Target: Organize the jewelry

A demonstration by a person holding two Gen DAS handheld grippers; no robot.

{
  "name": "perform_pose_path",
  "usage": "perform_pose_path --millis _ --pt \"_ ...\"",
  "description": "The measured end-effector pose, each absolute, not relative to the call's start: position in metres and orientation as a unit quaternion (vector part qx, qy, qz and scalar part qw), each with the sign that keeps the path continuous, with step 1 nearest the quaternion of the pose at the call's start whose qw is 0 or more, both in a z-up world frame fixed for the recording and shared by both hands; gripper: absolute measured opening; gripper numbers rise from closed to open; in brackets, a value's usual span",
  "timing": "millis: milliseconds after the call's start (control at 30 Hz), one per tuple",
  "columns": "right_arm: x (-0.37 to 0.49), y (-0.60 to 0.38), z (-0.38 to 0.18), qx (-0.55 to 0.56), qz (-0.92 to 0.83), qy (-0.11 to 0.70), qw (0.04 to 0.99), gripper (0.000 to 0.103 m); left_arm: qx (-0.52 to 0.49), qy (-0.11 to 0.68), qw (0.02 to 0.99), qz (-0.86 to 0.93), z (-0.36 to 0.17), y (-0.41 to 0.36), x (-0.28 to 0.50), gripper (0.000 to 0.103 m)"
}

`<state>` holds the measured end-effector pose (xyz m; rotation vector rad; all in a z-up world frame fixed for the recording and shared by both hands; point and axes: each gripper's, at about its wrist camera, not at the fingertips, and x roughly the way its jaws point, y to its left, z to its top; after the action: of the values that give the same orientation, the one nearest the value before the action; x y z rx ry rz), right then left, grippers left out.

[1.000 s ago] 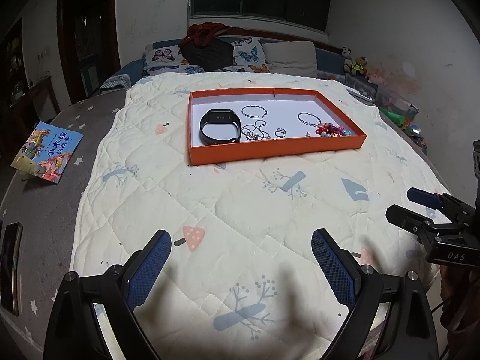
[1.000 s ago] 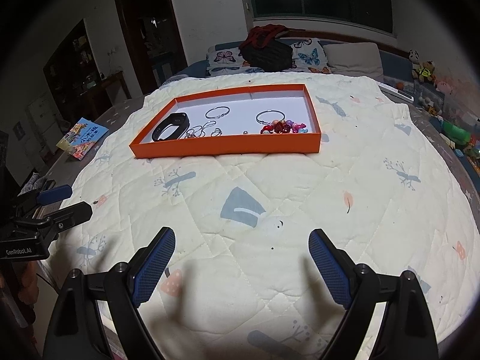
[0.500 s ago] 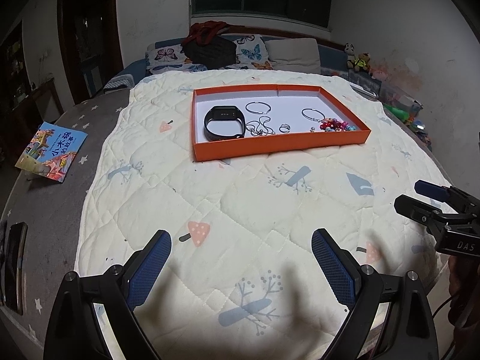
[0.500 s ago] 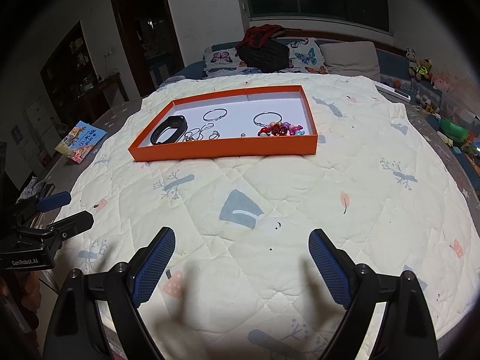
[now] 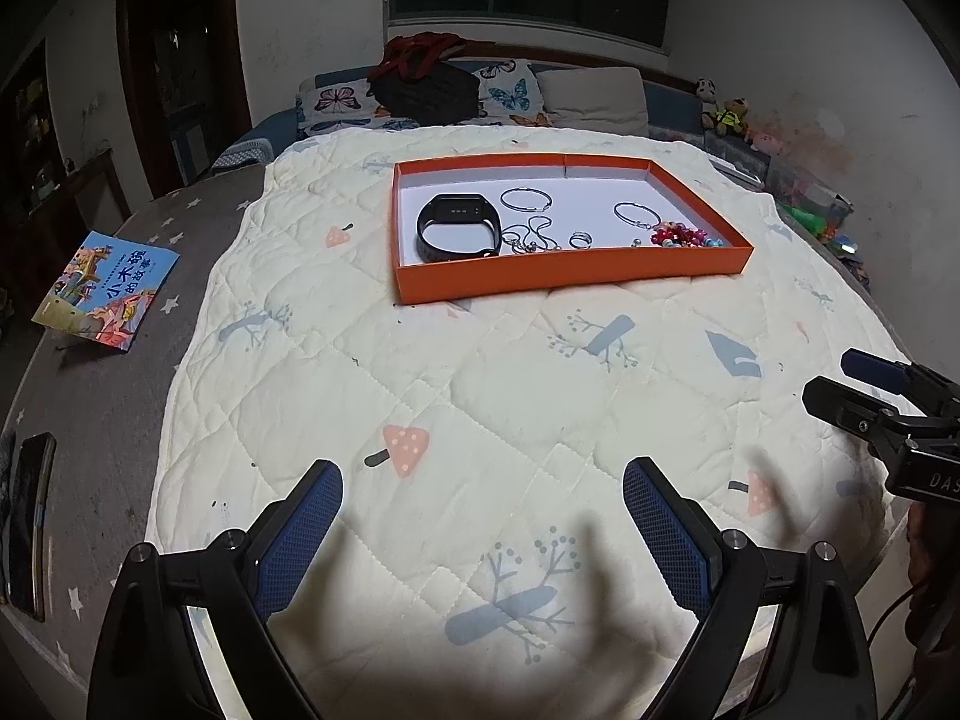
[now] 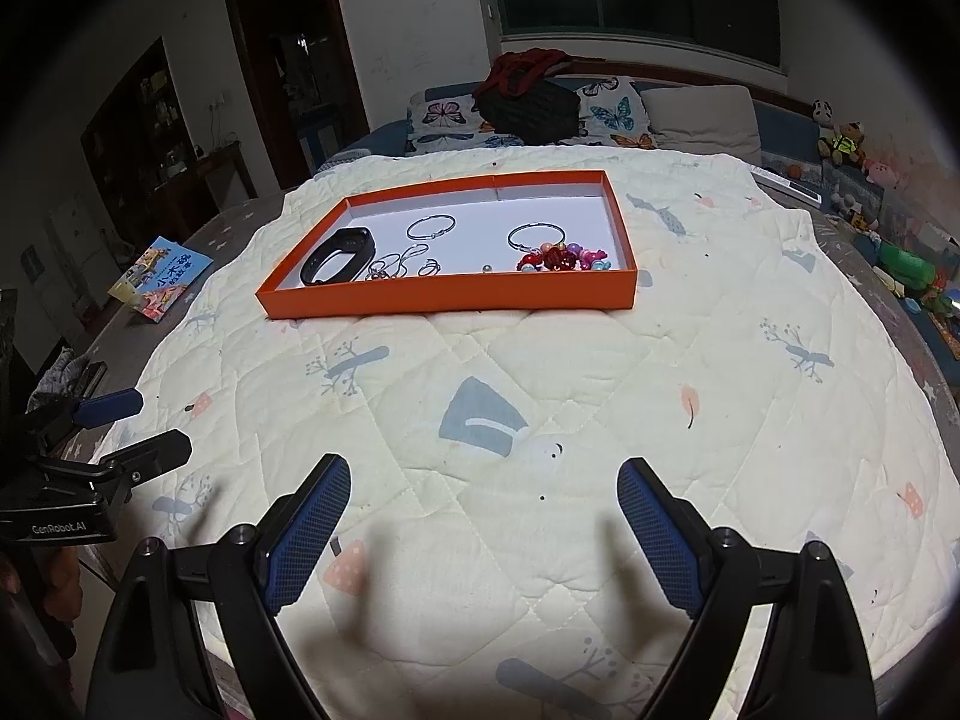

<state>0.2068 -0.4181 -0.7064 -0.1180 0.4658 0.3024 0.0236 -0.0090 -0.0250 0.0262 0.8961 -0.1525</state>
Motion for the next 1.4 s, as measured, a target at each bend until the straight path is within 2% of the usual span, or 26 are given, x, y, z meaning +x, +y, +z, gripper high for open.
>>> perform_pose_path --millis 1400 --pt "0.224 -0.419 -0.719 -0.055 0.146 0.244 0.957 0.099 0.007 0.452 0.889 -0.068 -0.046 -0.011 0.042 0.102"
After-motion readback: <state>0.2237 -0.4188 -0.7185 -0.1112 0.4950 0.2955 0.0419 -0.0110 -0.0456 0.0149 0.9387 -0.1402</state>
